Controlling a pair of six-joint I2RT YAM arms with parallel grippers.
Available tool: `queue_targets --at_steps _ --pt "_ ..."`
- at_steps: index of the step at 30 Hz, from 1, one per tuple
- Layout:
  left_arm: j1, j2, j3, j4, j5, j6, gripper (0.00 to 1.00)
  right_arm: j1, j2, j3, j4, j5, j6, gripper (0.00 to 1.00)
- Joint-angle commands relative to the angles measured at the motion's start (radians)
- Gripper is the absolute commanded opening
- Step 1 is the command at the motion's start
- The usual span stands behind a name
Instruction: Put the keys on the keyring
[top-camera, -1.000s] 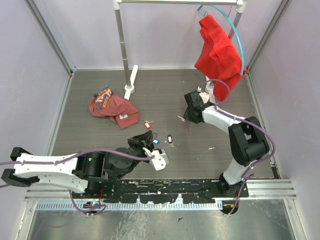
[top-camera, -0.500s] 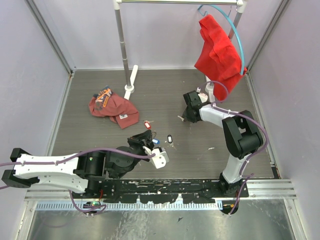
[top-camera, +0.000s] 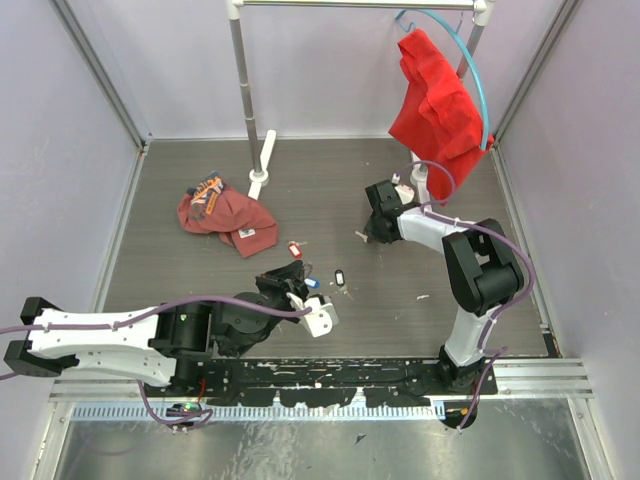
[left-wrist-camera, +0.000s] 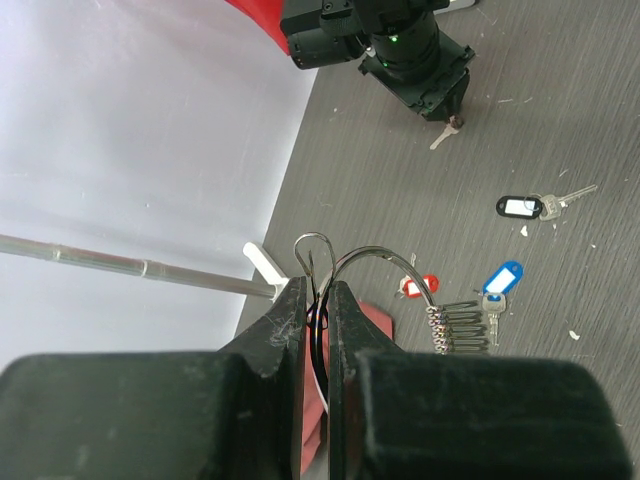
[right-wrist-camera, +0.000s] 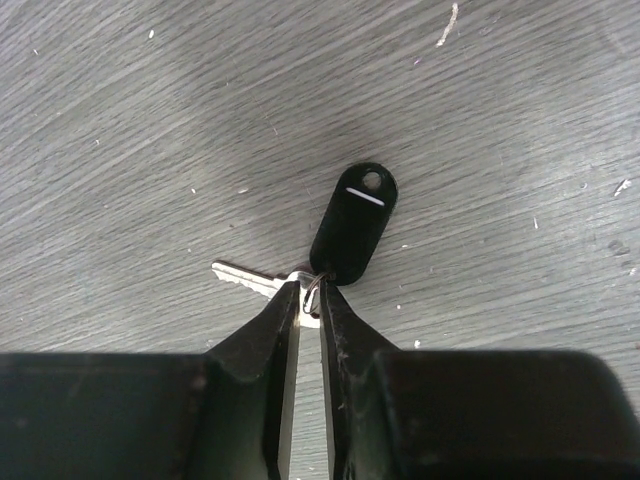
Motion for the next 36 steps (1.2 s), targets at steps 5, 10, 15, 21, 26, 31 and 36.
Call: queue_targets --at_steps 5,10,15,21,26,31,36 --pt "0.007 -0.025 -0.011 0.017 0.003 0.008 0.00 -0.005 -0.013 0.040 0.024 0.020 -0.007 0.10" --pt "0.006 -0.023 -0.010 0.018 0.003 0.011 0.00 -0.005 -0.061 0.042 0.007 0.032 -0.040 0.01" --pt "0.009 -0.020 -0.006 0.026 0.007 0.019 0.00 -0.003 -0.207 0.028 -0.032 0.013 -0.151 0.01" --pt "0.010 -0.027 0.021 0.032 0.048 0.032 0.00 -0.004 -0.430 0.042 -0.121 -0.329 -0.415 0.01" --pt "0.011 -0.028 0.094 -0.013 0.120 0.019 0.00 -0.004 -0.601 0.088 -0.229 -0.632 -0.632 0.01" --pt "0.010 -0.016 0.152 -0.038 0.171 0.017 0.00 -0.003 -0.775 0.089 -0.217 -0.734 -0.726 0.01" --pt "0.010 0.007 0.207 -0.062 0.208 0.018 0.00 -0.004 -0.823 0.197 -0.305 -0.784 -0.821 0.01"
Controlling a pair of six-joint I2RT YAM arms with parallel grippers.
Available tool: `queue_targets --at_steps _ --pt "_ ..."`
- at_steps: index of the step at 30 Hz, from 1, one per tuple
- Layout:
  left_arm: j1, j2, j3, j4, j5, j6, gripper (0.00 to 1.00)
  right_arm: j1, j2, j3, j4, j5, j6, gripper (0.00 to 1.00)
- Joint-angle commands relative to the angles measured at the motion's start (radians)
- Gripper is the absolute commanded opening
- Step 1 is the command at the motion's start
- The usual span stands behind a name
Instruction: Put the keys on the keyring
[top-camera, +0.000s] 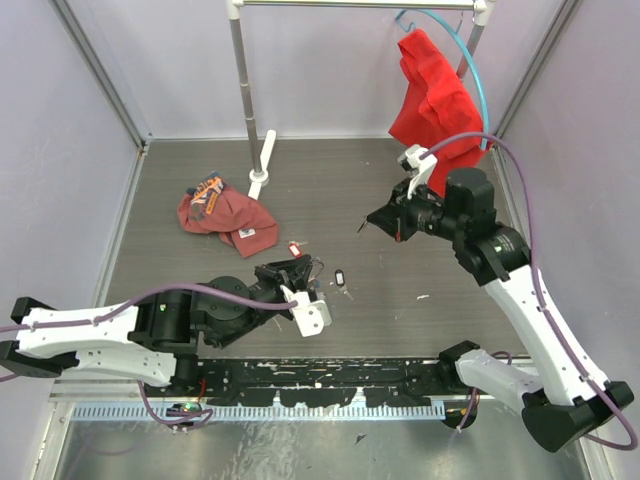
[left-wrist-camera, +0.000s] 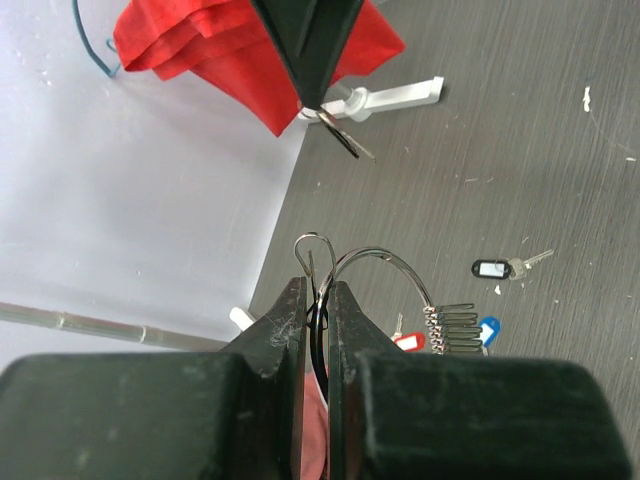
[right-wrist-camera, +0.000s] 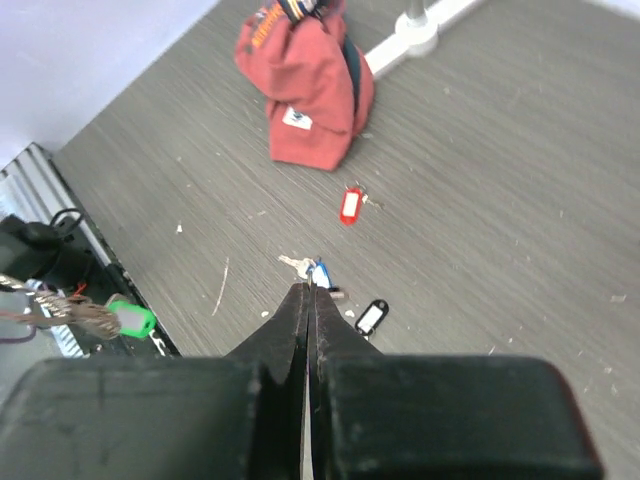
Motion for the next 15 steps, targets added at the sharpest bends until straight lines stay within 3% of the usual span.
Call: queue_targets --at_steps 1,7,15 --pt "0.003 0.016 0.076 -0.017 0.056 -0.001 0.00 -0.001 -0.025 0.143 -0.073 -0.117 -0.157 0.01" --pt "0.004 0.047 0.145 -0.049 0.097 -0.001 0.00 -0.001 -0.058 0.182 -0.037 -0.330 -0.294 0.01" --pt "0.002 0.059 0.199 -0.090 0.168 0.004 0.00 -0.001 0.070 0.334 -0.128 -0.623 -0.410 0.01"
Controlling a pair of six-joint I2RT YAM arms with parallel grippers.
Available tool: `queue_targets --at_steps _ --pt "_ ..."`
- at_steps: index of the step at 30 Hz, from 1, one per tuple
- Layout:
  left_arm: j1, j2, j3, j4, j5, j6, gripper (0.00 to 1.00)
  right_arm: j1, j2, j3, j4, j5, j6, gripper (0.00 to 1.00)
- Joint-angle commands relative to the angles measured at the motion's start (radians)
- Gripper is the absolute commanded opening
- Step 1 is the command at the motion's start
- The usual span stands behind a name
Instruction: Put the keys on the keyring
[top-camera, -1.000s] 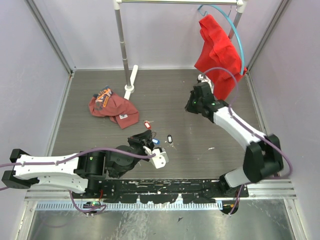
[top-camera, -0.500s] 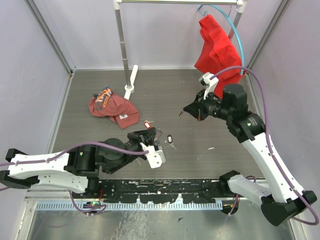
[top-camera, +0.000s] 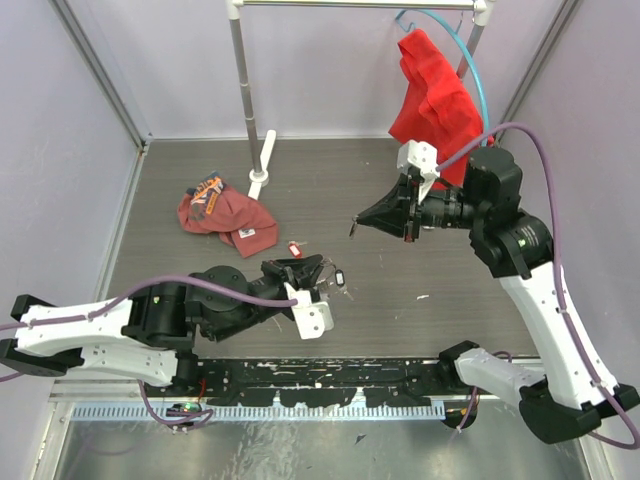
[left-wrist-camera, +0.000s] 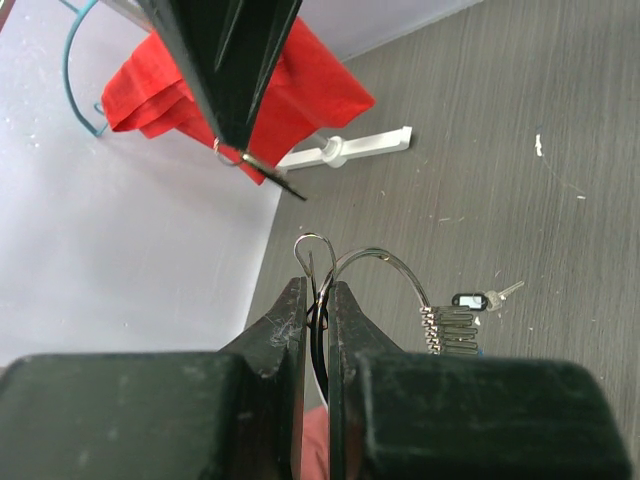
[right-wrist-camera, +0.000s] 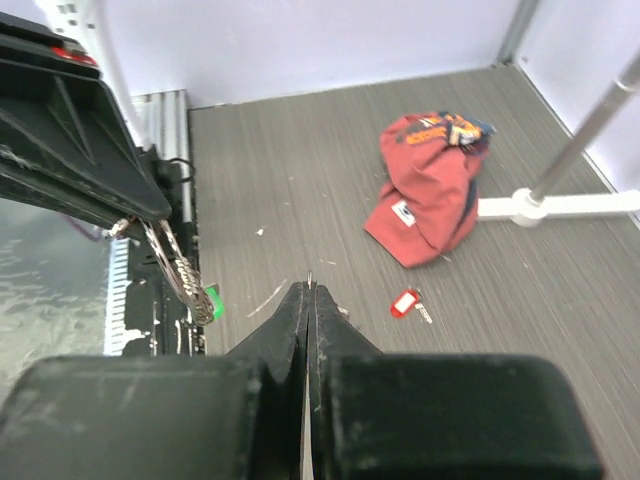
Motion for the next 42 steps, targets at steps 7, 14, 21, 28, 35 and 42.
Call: queue_targets --at_steps 7,14,21,28,35,42 --pt "0.003 0.027 0.106 -0.103 0.086 -0.005 0.00 0.003 0.121 0.161 -0.166 -0.281 -0.195 0.01" --pt "0.003 0.040 0.127 -0.142 0.094 -0.004 0.00 0.139 0.160 0.215 -0.220 -0.201 -0.238 0.01" --pt "0.003 0.039 0.149 -0.187 0.099 -0.020 0.00 0.178 0.188 0.273 -0.235 -0.202 -0.240 0.01" --pt "0.003 0.038 0.166 -0.200 0.110 -0.019 0.00 0.189 0.227 0.327 -0.329 -0.238 -0.277 0.01" --pt "0.003 0.038 0.178 -0.201 0.117 -0.016 0.00 0.194 0.248 0.357 -0.437 -0.248 -0.344 0.01" --pt "0.003 0.046 0.181 -0.206 0.120 -0.018 0.00 0.202 0.243 0.367 -0.437 -0.292 -0.346 0.01"
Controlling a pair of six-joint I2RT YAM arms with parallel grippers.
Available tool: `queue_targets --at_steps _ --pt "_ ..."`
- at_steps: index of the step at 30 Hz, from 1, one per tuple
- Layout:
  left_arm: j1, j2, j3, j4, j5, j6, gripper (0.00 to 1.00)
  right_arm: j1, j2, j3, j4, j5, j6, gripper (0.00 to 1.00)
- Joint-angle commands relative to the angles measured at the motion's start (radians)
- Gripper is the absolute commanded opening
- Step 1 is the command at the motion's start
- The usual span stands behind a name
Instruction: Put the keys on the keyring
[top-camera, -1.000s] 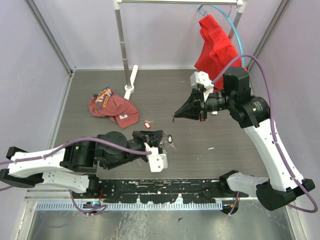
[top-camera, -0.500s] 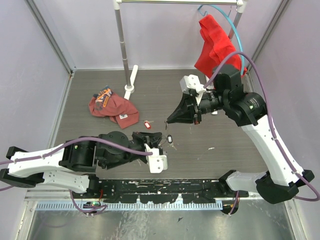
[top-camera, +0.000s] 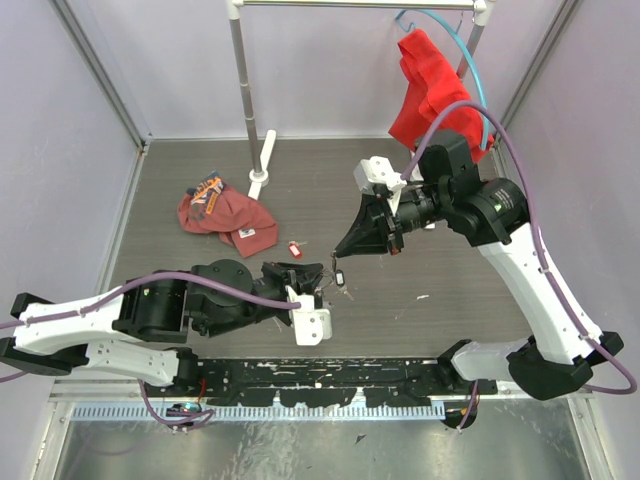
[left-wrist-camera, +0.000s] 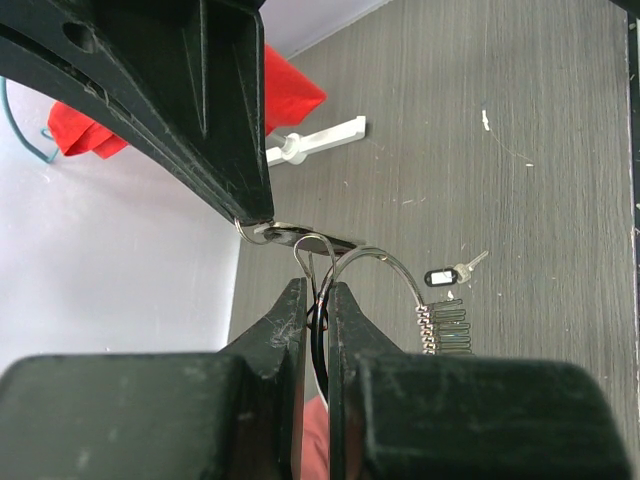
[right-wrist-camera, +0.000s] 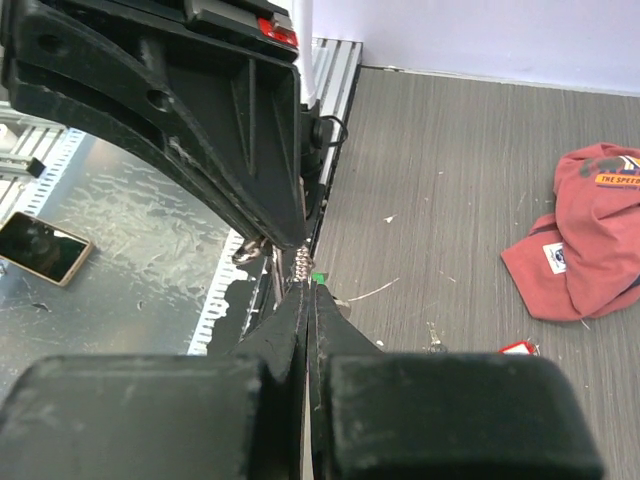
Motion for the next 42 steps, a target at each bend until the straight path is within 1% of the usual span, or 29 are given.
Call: queue_targets --at_steps 1,13,30,42 --pt "0.004 0.000 0.038 0.007 0.011 -0.002 0.00 0.014 -0.012 0.047 -0.005 -0.056 -0.018 0.01" --pt "0.004 0.015 0.050 0.002 0.024 -0.004 0.00 0.066 0.010 0.053 -0.016 -0.043 -0.020 0.01" --pt "0.003 0.007 0.055 0.002 0.026 -0.008 0.00 0.099 0.029 0.062 -0.078 -0.024 -0.057 0.01" --pt "0.003 0.004 0.047 0.003 0.027 -0.008 0.00 0.113 0.045 0.095 -0.140 -0.062 -0.099 0.01"
